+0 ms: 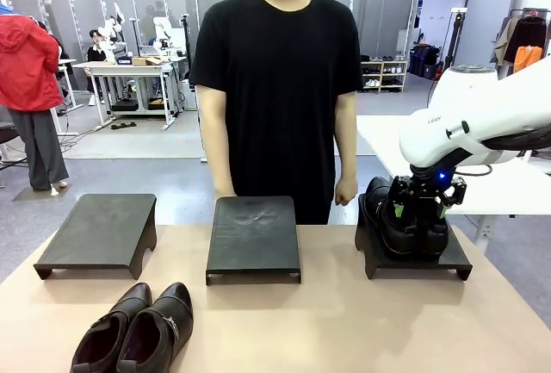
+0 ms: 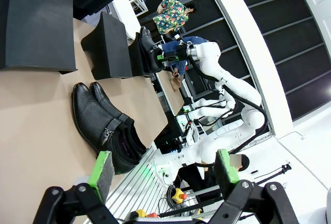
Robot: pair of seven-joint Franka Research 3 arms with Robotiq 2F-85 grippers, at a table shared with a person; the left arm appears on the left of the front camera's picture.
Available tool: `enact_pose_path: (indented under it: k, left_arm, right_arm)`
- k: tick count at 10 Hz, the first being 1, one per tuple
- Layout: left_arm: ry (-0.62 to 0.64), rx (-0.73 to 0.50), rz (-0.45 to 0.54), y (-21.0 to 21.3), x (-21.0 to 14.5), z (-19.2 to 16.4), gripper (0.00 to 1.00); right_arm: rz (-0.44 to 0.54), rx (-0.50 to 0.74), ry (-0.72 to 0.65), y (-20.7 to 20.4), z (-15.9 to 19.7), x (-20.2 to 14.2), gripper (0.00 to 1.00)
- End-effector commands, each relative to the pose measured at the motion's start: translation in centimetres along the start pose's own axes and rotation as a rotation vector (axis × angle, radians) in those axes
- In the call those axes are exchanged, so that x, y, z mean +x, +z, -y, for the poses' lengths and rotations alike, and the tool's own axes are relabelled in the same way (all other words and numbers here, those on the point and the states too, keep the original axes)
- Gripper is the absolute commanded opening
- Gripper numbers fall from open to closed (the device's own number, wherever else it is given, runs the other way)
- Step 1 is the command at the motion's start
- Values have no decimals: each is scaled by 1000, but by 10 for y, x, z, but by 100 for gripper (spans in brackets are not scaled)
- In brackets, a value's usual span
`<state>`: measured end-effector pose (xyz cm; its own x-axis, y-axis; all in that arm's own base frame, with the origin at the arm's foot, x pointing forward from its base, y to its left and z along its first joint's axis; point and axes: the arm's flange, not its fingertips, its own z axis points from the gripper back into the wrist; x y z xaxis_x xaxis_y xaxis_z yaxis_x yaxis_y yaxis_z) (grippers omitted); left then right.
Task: Place the shoes on the stand as instructed by the person.
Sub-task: Pick up another pair of Shoes and place it on the Shoes Stand indicated by the person.
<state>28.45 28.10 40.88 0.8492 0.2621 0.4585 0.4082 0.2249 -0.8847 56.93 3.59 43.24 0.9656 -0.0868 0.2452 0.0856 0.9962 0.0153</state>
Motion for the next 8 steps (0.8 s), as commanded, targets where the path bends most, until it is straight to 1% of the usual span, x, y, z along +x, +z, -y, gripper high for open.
enact_pose_path:
  k: [1, 5, 7, 8]
  left_arm:
    - [-14, -13, 2, 1, -1, 3, 100]
    - [-14, -13, 2, 1, -1, 3, 100]
    - [-14, -13, 2, 1, -1, 3, 100]
    - [-14, -13, 2, 1, -1, 3, 100]
  right_arm:
    - [2, 0, -1, 0, 0, 1, 100]
    - [0, 0, 0, 0, 0, 0, 100]
    - [-15, 54, 28, 44, 8, -11, 100]
    - [10, 87, 15, 69, 16, -16, 100]
